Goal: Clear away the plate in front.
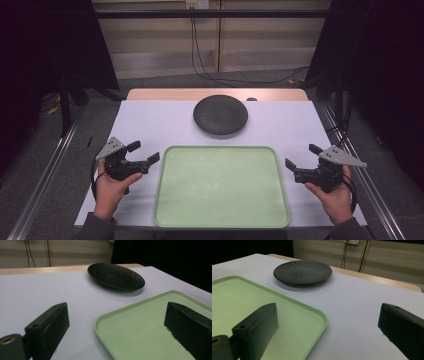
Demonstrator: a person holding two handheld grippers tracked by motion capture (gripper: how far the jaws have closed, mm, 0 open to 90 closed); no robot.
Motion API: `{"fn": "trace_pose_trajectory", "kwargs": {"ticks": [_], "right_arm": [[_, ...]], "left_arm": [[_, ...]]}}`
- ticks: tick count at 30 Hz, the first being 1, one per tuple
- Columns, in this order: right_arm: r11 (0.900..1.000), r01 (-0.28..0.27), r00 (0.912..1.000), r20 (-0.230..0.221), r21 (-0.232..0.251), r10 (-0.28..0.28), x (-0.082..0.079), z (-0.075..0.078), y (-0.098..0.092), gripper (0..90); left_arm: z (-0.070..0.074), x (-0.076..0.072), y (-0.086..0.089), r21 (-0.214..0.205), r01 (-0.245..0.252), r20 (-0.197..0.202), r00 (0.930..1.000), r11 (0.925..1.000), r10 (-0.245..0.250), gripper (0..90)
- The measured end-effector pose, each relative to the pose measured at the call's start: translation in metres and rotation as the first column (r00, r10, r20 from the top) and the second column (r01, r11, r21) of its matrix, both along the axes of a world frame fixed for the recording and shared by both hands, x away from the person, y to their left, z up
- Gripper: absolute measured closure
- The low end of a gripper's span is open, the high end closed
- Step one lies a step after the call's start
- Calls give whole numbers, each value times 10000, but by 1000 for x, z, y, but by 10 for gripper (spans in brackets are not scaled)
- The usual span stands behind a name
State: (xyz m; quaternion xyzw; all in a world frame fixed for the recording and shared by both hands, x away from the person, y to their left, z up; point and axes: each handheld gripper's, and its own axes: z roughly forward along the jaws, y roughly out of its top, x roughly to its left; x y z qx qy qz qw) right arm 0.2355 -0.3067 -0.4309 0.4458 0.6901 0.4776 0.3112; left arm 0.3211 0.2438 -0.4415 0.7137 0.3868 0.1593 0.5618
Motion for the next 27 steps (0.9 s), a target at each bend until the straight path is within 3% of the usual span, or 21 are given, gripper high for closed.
{"fn": "trace_pose_trajectory", "kwargs": {"ticks": [9, 21, 27], "right_arm": [[9998, -193, 9997, -117, -66, 192, -4, -1, 3, 24], [9991, -406, 9992, -24, -139, 405, -4, -1, 5, 25], [9988, -475, 9989, -47, -154, 474, -5, -1, 7, 25]], "left_arm": [[2, 23, -19, -263, 75, -369, 9993, 9996, -85, 65], [2, 71, -55, -561, -121, -646, 9979, 9984, 85, 70], [-2, 87, -65, -359, -126, -804, 9967, 9993, 96, 70]]}}
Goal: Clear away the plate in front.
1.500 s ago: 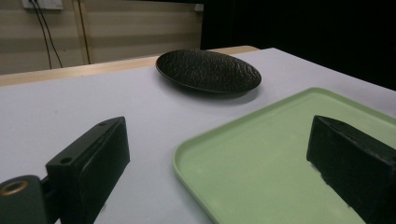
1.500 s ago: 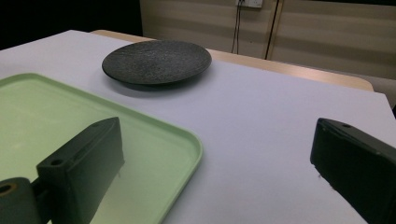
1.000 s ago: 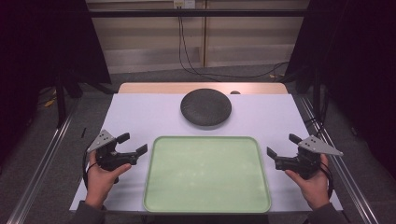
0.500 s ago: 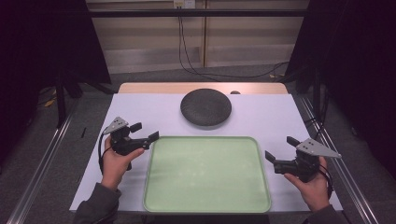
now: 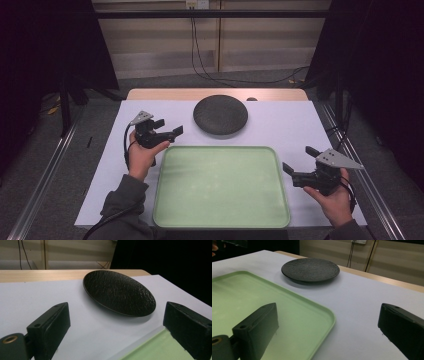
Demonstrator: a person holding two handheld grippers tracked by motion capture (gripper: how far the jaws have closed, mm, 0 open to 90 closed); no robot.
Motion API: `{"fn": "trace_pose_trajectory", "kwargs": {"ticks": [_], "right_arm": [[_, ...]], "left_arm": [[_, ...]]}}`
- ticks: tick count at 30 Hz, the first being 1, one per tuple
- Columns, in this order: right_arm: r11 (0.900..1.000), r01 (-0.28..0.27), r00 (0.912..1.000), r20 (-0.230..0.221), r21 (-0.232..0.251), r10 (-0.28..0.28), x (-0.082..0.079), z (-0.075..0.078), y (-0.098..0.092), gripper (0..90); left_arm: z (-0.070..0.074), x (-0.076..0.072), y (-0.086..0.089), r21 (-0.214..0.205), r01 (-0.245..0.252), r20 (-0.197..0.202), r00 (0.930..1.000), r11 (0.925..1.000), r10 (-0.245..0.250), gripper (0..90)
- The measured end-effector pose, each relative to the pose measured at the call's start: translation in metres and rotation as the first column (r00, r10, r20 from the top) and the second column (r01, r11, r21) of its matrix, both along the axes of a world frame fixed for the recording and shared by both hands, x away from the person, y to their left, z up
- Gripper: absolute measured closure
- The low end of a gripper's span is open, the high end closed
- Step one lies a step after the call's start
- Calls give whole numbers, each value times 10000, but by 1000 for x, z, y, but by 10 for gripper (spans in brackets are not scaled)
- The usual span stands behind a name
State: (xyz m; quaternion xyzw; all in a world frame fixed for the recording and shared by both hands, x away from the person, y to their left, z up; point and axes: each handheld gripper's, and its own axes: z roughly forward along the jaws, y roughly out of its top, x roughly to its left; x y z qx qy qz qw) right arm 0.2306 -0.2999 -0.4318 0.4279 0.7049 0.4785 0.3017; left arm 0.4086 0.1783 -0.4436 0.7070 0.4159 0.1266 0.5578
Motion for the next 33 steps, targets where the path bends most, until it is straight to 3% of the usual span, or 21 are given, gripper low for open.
{"fn": "trace_pose_trajectory", "kwargs": {"ticks": [12, 18, 21, 27, 33], "right_arm": [[9999, -96, 9999, 48, 30, 96, -2, 1, 0, 26], [9999, -142, 9999, 82, 23, 142, -2, 1, 0, 27], [9999, -143, 9999, 89, 23, 143, -2, 1, 0, 27], [9998, -199, 9998, 94, 12, 199, -3, 1, 1, 28], [9998, -202, 9998, 87, 21, 202, -3, 1, 1, 29]], "left_arm": [[-4, 37, -27, -97, -396, -406, 9984, 9992, 391, 70], [-7, 50, -35, 101, -588, -633, 9962, 9982, 593, 70], [-10, 54, -38, -24, -700, -693, 9952, 9975, 697, 71], [-20, 68, -43, 168, -1104, -1019, 9885, 9937, 1115, 76], [-22, 76, -50, 152, -1263, -1087, 9859, 9919, 1272, 80]]}}
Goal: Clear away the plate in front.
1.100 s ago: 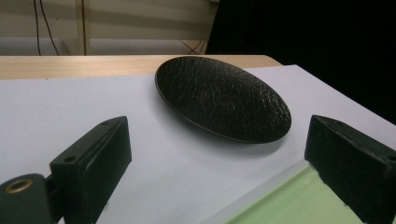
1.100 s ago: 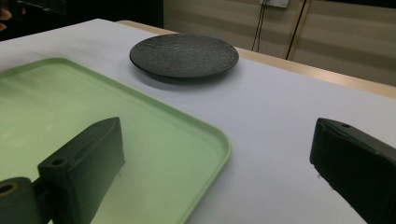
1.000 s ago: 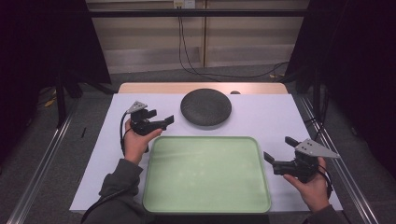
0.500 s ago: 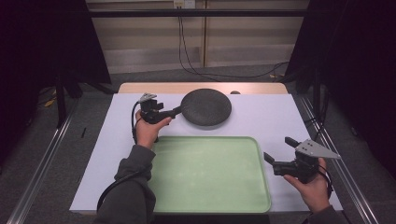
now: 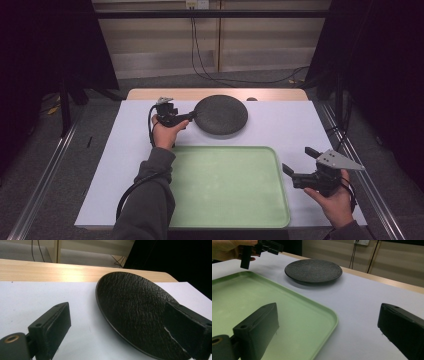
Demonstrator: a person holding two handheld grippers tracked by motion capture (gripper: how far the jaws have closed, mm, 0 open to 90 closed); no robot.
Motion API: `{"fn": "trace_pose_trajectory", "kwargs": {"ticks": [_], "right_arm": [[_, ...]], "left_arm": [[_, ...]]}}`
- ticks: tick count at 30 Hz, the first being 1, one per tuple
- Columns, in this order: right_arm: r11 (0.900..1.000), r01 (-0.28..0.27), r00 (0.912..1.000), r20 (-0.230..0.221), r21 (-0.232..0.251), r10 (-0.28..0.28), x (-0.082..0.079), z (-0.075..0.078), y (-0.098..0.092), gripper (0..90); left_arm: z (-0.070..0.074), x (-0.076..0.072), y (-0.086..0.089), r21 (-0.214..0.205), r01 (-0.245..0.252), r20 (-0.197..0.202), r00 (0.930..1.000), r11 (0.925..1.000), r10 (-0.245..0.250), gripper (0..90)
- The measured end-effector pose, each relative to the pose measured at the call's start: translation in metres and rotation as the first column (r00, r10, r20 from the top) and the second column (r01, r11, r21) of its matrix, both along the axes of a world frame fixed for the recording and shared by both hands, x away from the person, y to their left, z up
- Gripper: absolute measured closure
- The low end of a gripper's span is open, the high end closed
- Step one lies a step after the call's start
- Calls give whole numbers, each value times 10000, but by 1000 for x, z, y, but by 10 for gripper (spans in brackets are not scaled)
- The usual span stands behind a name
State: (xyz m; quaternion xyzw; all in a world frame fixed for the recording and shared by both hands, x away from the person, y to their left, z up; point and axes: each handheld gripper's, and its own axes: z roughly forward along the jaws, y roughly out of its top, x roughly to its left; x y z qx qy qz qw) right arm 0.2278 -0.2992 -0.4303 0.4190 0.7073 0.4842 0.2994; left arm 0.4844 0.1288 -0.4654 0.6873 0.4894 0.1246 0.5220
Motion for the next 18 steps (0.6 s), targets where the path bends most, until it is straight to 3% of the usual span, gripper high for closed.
{"fn": "trace_pose_trajectory", "kwargs": {"ticks": [8, 16, 18], "right_arm": [[10000, -58, 10000, 26, -19, 58, 0, 0, 0, 30], [10000, -42, 10000, 11, 67, 41, 0, 0, -2, 31], [10000, -10, 10000, 0, 71, 10, 0, 0, -2, 31]], "left_arm": [[-4, 13, -13, -109, -154, -195, 9997, 9998, 152, 96], [-12, 22, -20, -399, -645, -460, 9970, 9971, 627, 152], [-13, 24, -21, -283, -649, -396, 9972, 9975, 637, 155]]}}
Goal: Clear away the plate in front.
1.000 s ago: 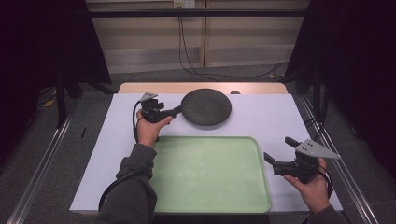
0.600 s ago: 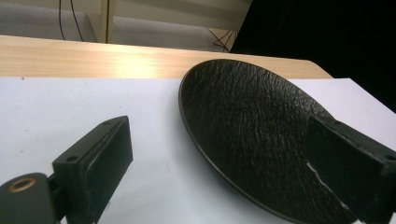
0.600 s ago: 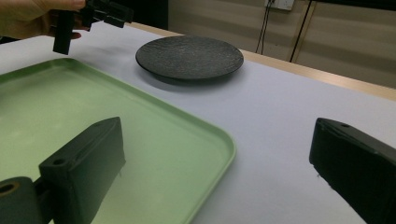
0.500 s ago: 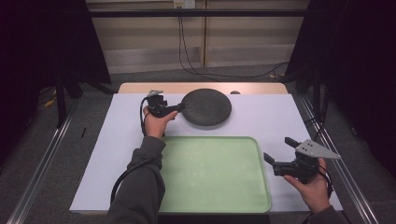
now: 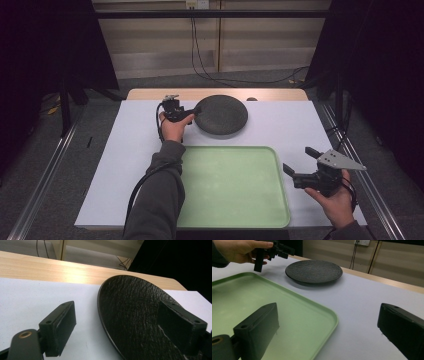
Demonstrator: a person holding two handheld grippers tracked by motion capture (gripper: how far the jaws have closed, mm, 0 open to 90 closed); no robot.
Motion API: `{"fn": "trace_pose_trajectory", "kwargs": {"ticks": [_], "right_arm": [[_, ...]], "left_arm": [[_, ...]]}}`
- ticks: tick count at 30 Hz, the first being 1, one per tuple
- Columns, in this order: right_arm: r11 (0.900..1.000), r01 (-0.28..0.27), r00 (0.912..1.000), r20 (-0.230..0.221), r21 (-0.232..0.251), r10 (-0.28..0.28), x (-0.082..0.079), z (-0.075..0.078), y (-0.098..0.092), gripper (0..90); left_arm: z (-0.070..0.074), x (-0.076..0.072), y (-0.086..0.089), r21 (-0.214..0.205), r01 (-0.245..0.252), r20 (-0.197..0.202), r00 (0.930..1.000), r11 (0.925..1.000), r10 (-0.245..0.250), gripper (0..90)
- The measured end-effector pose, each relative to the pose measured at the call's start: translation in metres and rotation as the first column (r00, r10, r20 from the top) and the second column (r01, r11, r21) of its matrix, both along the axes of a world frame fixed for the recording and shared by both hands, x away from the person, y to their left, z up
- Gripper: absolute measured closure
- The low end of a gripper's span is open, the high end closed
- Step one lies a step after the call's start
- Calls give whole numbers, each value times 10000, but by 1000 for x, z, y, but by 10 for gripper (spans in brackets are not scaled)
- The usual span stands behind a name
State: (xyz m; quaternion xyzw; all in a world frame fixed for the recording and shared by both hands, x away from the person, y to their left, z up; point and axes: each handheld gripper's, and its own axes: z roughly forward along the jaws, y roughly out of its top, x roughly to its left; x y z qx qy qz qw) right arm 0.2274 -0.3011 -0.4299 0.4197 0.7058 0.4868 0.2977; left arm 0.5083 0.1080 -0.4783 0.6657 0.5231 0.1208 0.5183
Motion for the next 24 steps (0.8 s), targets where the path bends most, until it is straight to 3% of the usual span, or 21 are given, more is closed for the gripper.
{"fn": "trace_pose_trajectory", "kwargs": {"ticks": [5, 6, 7, 8, 18, 20, 21, 24], "right_arm": [[10000, -59, 10000, -47, 37, 59, 0, 0, -1, 32], [10000, -64, 10000, -32, 33, 65, 0, 0, 0, 32], [10000, -37, 10000, -26, 42, 37, 0, 0, 0, 33], [10000, -48, 10000, -24, 32, 48, 0, 0, 0, 34], [9998, -178, 9998, 29, 90, 178, 0, 1, 0, 38], [9998, -190, 9998, 26, 77, 190, -1, 1, 0, 39], [9998, -163, 9999, 15, 101, 163, -1, 1, 0, 39], [9998, -160, 9999, 43, 137, 159, 0, 2, 0, 40]], "left_arm": [[-3, 3, -3, -259, -119, -303, 9995, 9996, 112, 220], [-3, 5, -3, -488, -230, -610, 9979, 9985, 200, 225], [-3, 5, -3, -488, -230, -610, 9979, 9985, 200, 233], [-4, 6, -5, -831, -288, -960, 9952, 9961, 207, 259], [-14, 11, -12, -1077, -852, -1523, 9860, 9905, 683, 431], [-17, 12, -13, -1346, -931, -1715, 9827, 9865, 693, 464], [-20, 12, -15, -1639, -1196, -1896, 9779, 9792, 877, 471], [-24, 12, -17, -1860, -1508, -1997, 9733, 9709, 1129, 500]]}}
